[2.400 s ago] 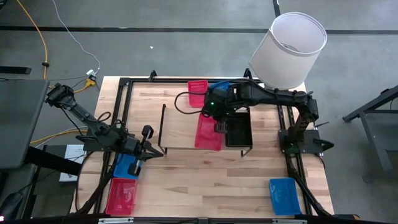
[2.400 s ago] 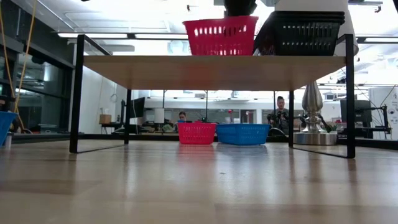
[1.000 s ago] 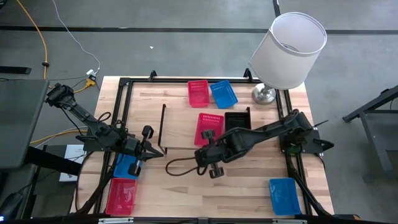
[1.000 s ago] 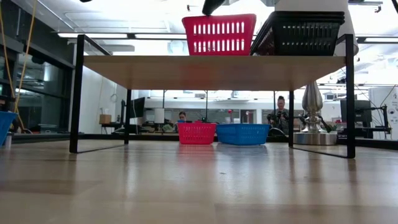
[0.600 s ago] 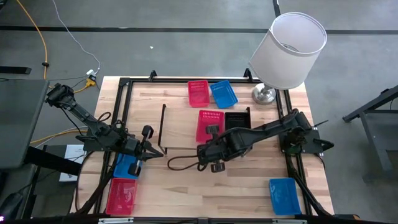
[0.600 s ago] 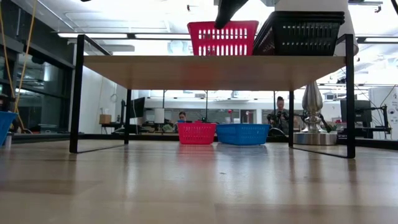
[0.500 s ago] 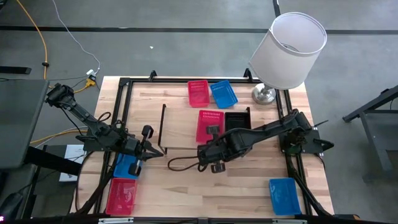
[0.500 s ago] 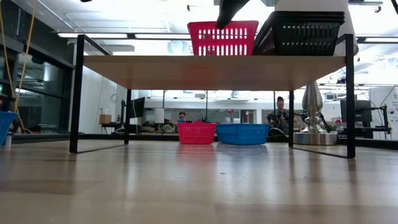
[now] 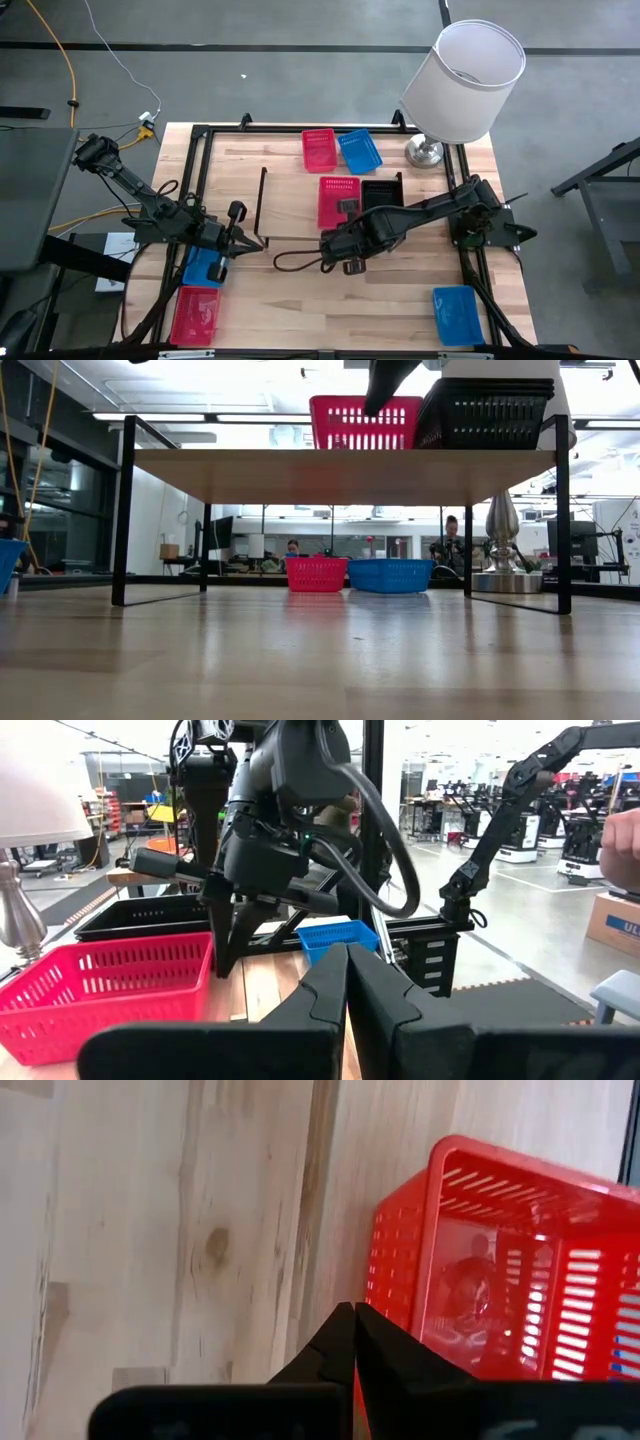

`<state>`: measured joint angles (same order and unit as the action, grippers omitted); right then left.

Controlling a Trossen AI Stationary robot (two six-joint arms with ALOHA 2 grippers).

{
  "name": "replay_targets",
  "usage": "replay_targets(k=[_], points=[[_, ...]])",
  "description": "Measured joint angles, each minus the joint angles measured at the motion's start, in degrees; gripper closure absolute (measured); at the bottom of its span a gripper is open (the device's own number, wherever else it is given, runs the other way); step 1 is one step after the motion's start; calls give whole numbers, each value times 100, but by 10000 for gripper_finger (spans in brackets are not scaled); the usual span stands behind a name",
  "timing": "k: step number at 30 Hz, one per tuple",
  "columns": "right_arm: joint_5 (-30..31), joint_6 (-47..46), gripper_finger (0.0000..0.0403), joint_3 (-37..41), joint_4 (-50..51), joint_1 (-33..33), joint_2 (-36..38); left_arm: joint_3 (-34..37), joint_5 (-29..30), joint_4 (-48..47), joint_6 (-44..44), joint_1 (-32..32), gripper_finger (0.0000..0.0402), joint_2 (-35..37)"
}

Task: Stack baskets on shelf by color
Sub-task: Put the bottom right red bin on the shelf, then stack the bottom red bin on the red bin on the shelf

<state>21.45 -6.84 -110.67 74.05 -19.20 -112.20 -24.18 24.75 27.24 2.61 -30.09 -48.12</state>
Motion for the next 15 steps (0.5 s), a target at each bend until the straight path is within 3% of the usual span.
replay_targets(k=[15], points=[[-237, 253, 403, -413, 340, -579, 181, 0, -2, 1, 0, -2, 401, 0]])
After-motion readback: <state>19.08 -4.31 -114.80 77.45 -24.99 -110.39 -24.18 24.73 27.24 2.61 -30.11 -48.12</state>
